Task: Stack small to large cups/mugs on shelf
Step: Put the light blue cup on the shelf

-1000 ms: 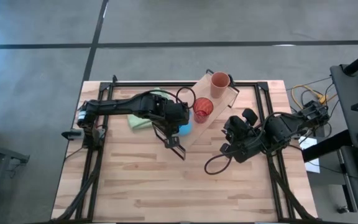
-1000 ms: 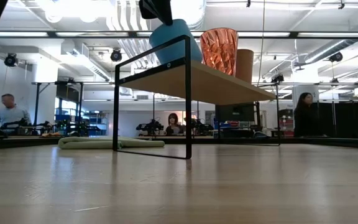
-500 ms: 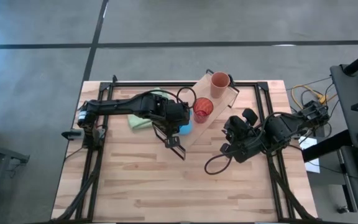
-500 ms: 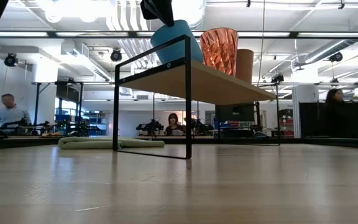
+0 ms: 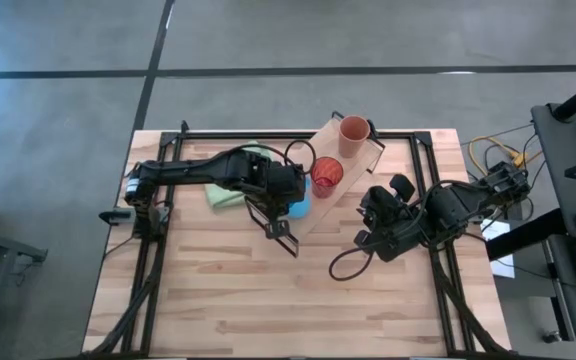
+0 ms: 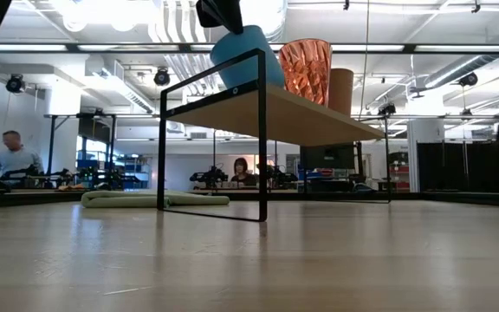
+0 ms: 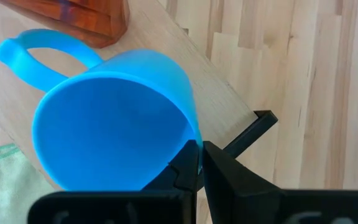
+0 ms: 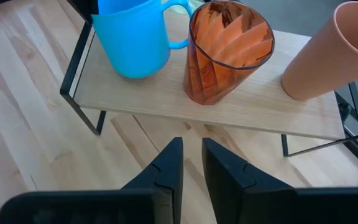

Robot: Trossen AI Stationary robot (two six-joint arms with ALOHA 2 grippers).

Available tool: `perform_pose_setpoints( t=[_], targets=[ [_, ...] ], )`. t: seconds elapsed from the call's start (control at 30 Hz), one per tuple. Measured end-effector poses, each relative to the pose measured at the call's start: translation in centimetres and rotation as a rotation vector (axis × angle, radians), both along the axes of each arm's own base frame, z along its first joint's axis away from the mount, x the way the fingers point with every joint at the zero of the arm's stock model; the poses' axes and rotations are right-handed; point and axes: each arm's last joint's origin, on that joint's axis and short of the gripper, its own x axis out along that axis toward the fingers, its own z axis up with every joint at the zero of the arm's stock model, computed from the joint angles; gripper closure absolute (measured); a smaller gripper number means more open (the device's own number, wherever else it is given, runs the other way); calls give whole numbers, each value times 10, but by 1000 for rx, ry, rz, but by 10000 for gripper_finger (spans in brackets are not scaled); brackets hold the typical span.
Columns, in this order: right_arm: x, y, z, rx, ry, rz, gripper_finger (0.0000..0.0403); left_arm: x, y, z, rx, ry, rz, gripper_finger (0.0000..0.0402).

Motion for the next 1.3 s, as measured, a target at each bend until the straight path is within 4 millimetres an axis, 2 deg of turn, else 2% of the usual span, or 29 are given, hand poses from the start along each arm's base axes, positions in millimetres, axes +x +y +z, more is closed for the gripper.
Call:
perform_pose_setpoints(
  t=[0.33,1.13,1.3],
  targets=[
    [0,0,0,-4,3,5,349,0,1,0,-66,0,115,370],
    [-2,-1,-1,-14,24,5,349,1,1,0,-45,-10,71,368],
    [-2,-1,-1,-16,25,7,349,8,1,4,-75,-97,105,368]
  ],
)
